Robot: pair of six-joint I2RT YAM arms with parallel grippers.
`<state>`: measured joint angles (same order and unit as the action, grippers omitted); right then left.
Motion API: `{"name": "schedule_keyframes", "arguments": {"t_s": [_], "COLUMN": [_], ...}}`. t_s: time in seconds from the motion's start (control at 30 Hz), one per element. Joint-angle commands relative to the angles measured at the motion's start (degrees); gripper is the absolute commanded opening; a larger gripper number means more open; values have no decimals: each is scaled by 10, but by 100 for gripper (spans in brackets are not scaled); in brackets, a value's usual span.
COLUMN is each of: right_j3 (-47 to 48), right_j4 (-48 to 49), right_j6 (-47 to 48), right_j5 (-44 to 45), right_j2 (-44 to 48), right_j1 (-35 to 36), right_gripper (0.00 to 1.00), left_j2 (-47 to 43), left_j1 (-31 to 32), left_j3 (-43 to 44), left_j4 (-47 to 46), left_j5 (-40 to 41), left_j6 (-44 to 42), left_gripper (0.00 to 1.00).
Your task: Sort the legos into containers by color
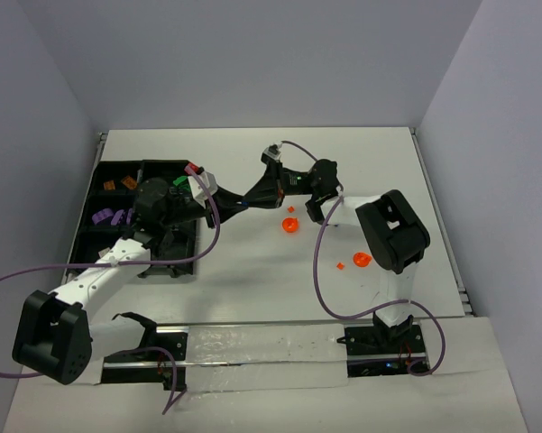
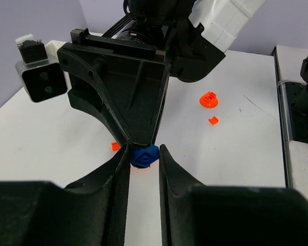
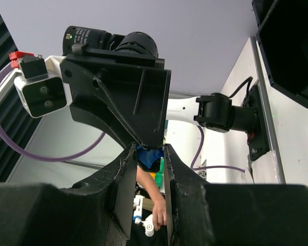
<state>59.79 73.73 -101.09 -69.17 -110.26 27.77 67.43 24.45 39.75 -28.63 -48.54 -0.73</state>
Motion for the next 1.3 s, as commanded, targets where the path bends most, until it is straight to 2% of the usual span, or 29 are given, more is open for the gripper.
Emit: {"name": "schedule_keyframes", "arguments": {"t_s": [0.0,0.07,0.13,0.2,0.3,0.37,0.5,0.53,0.6,0.63,0.67,0.73,0.8,0.9,1.03,1.2,1.27], "right_j3": [22,24,26,25,21,15,4,4,26,59,85,118,119,121,113,107,108], "right_j4": [76,75,73,71,53,34,-99,-197,-473,-568,-669,-805,-851,-887,-896,-903,-905], "right_j6": [-5,-5,-4,-2,12,29,141,178,376,523,613,735,801,837,862,873,873], "right_j5": [-6,-7,-11,-11,-9,-6,3,6,40,85,121,184,233,279,296,303,300], "right_j2": [31,29,27,27,33,37,64,81,117,126,134,149,173,186,197,205,203], "right_j1": [6,6,6,3,-8,-23,-69,-81,-112,-119,-121,-122,-123,-124,-125,-127,-127], "right_gripper": [12,19,37,61,77,92,98,98,99,100,100,100,100,100,100,100,100], "left_j2": [3,1,-3,-13,-37,-55,-80,-81,-77,-70,-62,-42,-7,31,67,110,119], "left_j1": [4,4,4,-1,-15,-42,-103,-122,-173,-187,-211,-230,-243,-259,-260,-263,-264], "left_j3": [14,17,21,21,19,22,54,64,90,95,101,108,116,131,139,158,164], "left_j4": [12,25,45,69,105,135,249,279,388,431,452,476,492,501,484,474,471], "left_j5": [6,9,13,14,14,15,48,61,97,133,158,202,245,281,309,351,359], "left_j6": [-16,-18,-21,-22,-14,-8,-1,-5,-22,-28,-38,-52,-59,-52,-45,-47,-49], "left_gripper": [23,14,4,0,0,0,0,0,0,0,0,1,2,4,11,33,48]}}
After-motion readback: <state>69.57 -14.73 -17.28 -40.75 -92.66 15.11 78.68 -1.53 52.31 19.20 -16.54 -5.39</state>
